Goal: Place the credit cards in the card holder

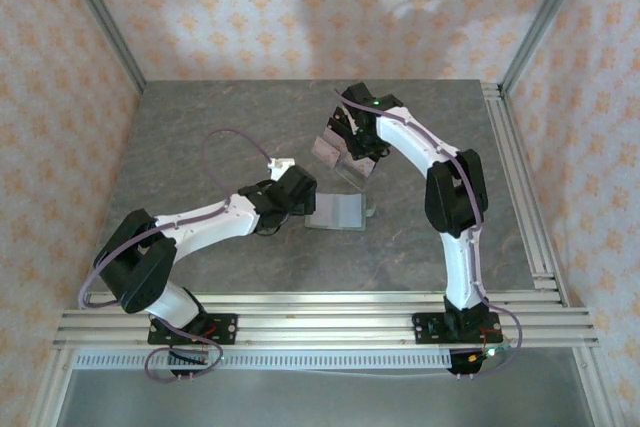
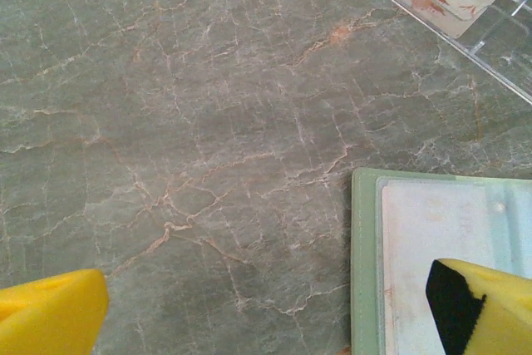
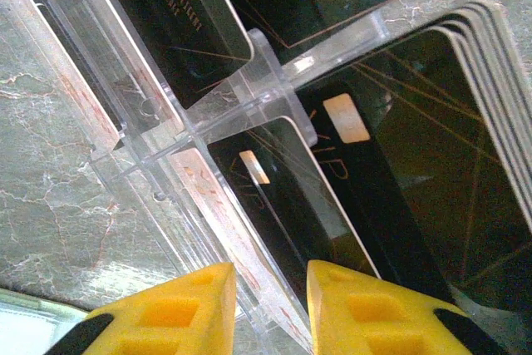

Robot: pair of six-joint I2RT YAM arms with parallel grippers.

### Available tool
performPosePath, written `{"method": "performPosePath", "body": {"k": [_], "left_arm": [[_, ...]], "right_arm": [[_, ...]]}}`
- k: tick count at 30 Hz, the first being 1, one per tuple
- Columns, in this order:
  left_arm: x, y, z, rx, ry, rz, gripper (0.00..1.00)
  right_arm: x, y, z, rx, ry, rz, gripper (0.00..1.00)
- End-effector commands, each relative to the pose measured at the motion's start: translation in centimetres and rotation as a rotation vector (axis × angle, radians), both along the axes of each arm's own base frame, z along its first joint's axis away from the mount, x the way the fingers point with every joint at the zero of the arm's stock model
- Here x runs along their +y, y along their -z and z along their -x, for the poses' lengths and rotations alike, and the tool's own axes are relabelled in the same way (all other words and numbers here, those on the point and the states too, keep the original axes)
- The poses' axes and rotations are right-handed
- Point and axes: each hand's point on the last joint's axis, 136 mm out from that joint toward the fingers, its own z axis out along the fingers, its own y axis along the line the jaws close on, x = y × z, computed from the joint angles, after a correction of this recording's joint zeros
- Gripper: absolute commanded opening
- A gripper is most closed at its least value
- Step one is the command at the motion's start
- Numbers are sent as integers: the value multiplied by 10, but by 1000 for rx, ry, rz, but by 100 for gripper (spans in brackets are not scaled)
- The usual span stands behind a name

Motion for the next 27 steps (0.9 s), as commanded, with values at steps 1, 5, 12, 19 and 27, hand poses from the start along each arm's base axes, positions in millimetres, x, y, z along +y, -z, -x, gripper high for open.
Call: {"method": "performPosePath", "body": {"k": [1,5,12,19,27], "left_arm": [[11,-8,-5,-38,-19,-40,100],[11,-8,-5,-33,-17,-46,100],[11,-5,-4,-24,-14,-47,100],[11,-3,-4,-20,-15,-48,100],[10,-1,-4,-15,-16,-47,100]], "right_arm": [[0,2,1,14,-19,45,27],[4,5,1,23,-27,47,24],[7,5,4,36,-41,41,14],[8,10,11,67,-55,32,9],[12,11,15,86,-66,10,15]]}}
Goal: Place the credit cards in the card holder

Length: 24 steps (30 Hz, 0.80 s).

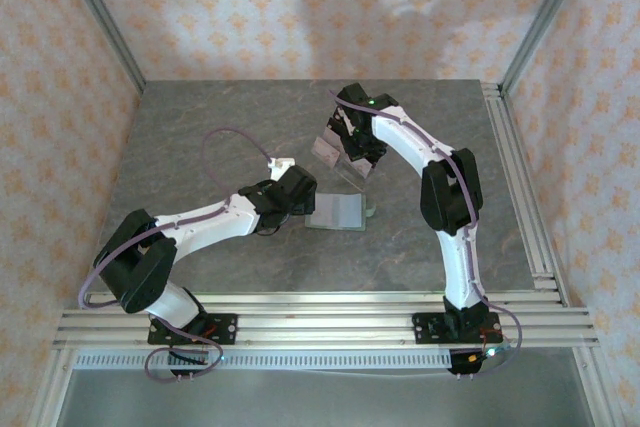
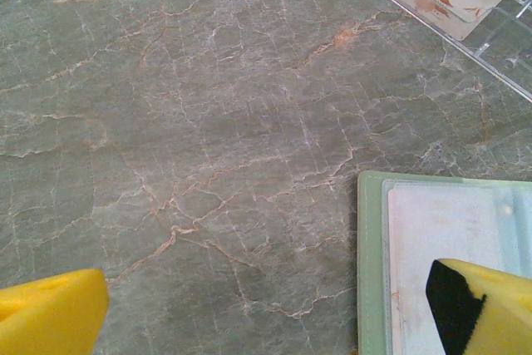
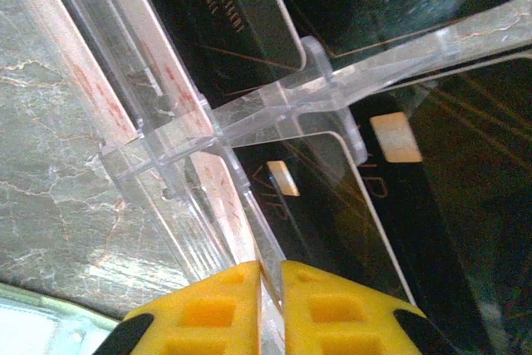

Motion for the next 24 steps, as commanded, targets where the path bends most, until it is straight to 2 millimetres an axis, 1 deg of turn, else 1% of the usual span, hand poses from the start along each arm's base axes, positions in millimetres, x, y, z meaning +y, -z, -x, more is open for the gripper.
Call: {"method": "performPosePath", "body": {"k": [1,7,16,18,22,24], "left_arm": [[8,-1,-3,-9,-14,-35,100],[8,0,-4,-5,-15,-37,100],[8,2,-3,5,-17,-42,100],[8,2,-3,7,-16,-43,100],[6,2,-4,15,-11,-47,100],[6,3,-4,19,-9,-51,100]], "right_arm": [[3,7,14,63,-20,3,15],[2,6,14,64,-20,8,14],[3,4,14,64,-23,-1,2],[4,2,14,65,-26,-6,0],[6,-6,12,51,-29,-14,0],[6,-14,10,36,-29,-20,0]]}}
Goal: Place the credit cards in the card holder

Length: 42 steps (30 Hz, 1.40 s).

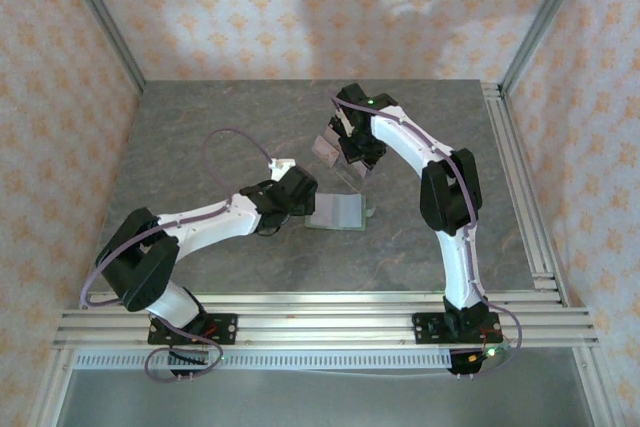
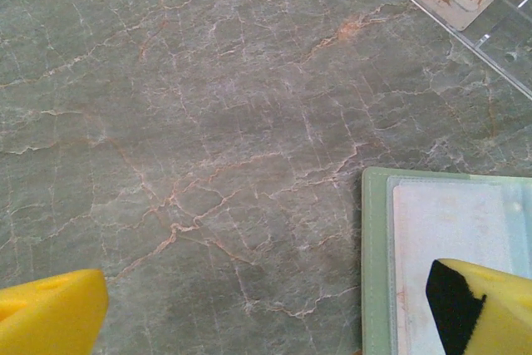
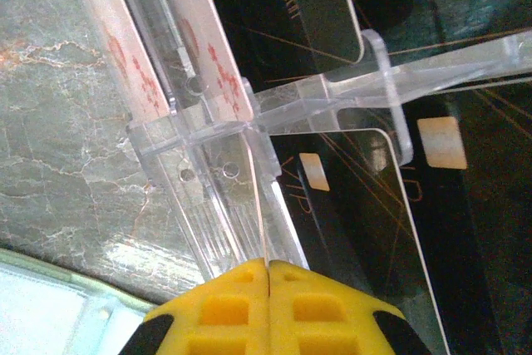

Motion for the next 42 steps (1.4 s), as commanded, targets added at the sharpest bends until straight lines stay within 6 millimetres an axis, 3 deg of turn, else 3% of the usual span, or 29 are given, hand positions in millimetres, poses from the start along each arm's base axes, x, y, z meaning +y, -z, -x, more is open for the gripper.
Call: {"method": "performPosePath", "body": {"k": [1,14,22,32,42], "left_arm": [[5,-3,-5,7,-7,-41,100],[-3,-5,-9,24,63,-73,100],[-5,6,-8,97,71,-53,100],[-5,21,-5,157,86,-44,100],[-11,31,-2,190,133,-21,100]], "right_arm": [[1,-17,1,-9,-8,1,0],[12,-91,7,-118,2,-149,0],[16,-110,26,-155,53,-280,0],[24,-98,68,-127,192,-553,0],[24,-51,97,-90,416,-833,0]]}}
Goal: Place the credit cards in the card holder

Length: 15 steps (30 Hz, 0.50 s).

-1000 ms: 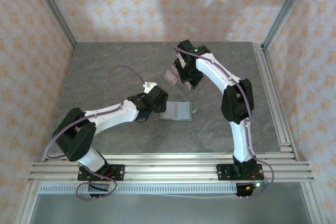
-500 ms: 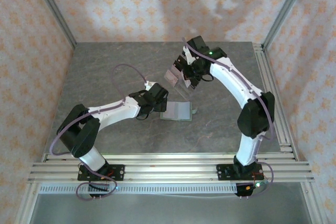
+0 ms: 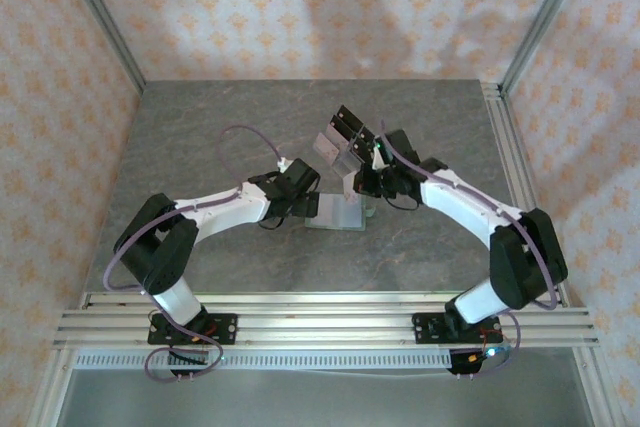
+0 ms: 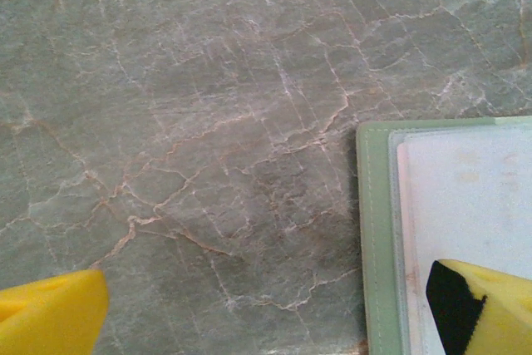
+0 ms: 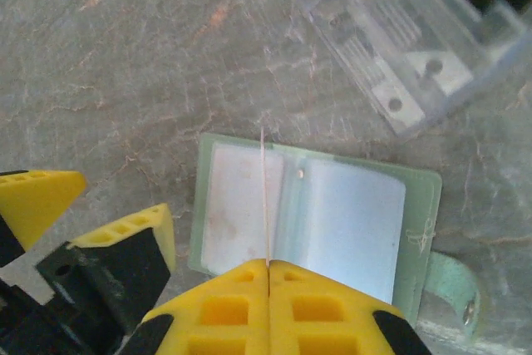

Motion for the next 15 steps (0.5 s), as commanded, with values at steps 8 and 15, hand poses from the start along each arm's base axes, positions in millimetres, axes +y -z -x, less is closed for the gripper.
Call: {"method": "performPosePath", "body": {"k": [8,15], "left_arm": [[-9,15,3,56,64,8,100],[-3,27,7,87,54,-27,99]], "right_arm": [[17,1,-3,-70,123,-270,0],[20,12,2,-88,117,-322,0]]}}
